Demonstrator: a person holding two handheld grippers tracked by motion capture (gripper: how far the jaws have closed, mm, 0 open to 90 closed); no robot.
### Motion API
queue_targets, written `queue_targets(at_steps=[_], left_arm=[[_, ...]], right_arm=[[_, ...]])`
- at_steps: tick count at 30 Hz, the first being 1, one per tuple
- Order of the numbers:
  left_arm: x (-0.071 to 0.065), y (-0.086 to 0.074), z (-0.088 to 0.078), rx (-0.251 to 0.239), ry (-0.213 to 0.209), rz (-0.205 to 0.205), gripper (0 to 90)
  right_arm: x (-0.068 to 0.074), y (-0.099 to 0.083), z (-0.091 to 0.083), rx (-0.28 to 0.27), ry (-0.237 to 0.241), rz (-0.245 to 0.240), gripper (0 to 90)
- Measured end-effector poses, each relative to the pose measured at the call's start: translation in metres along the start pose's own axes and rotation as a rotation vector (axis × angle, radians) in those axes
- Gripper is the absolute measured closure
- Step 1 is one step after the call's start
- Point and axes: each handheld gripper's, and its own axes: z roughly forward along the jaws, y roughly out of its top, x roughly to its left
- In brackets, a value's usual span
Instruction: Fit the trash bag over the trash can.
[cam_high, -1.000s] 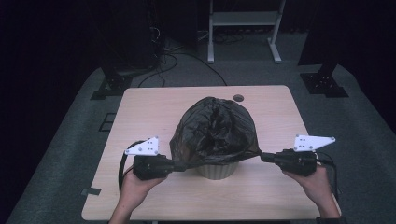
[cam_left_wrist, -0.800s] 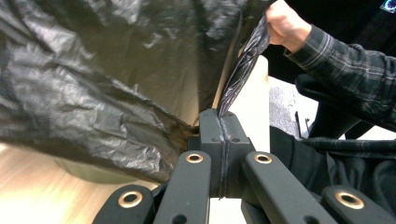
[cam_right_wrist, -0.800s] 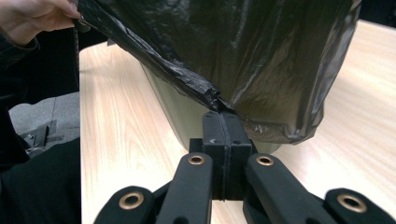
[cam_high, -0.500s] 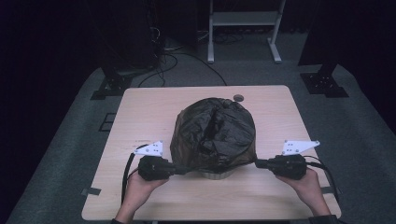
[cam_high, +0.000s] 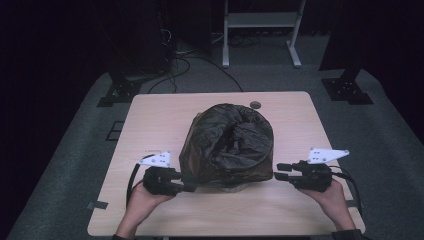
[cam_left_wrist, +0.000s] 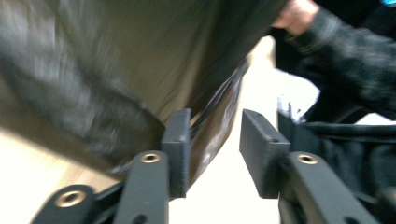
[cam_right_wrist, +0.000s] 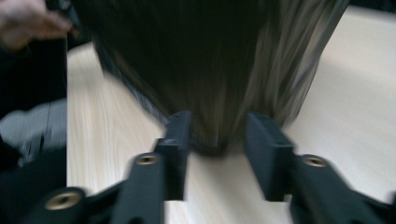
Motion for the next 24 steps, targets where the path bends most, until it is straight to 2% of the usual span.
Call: queue_targets(at_steps=[3, 6, 10, 14, 16, 18, 21, 24], left_arm=[[-0.01, 0.011, -0.019, -0.03, 0.01, 0.061, 51.8], [-0.013, 0.023, -0.031, -0.082, 0.062, 0.081, 48.2], [-0.005, 0.035, -0.035, -0.116, 0.128, 0.095, 38.2], [0.01, 0.043, -0.036, -0.165, 0.185, 0.105, 29.3], [0.019, 0.046, -0.035, -0.17, 0.196, 0.111, 28.3], [0.029, 0.049, -0.034, -0.178, 0.184, 0.114, 28.3], [0.043, 0.053, -0.026, -0.132, 0.172, 0.109, 27.2], [0.054, 0.054, -0.017, -0.101, 0.154, 0.1, 27.4]], right_arm=[[0.001, 0.011, -0.008, -0.067, -0.011, -0.015, 46.0], [-0.001, 0.018, -0.007, -0.103, -0.006, -0.013, 43.5], [-0.003, 0.03, 0.002, -0.11, 0.0, -0.033, 41.4], [-0.003, 0.036, 0.01, -0.1, 0.01, -0.053, 37.0], [-0.003, 0.038, 0.013, -0.093, 0.024, -0.066, 41.2], [-0.003, 0.039, 0.015, -0.093, 0.028, -0.086, 54.0], [-0.003, 0.04, 0.016, -0.088, 0.025, -0.11, 73.9], [-0.004, 0.04, 0.016, -0.081, 0.029, -0.107, 87.6]])
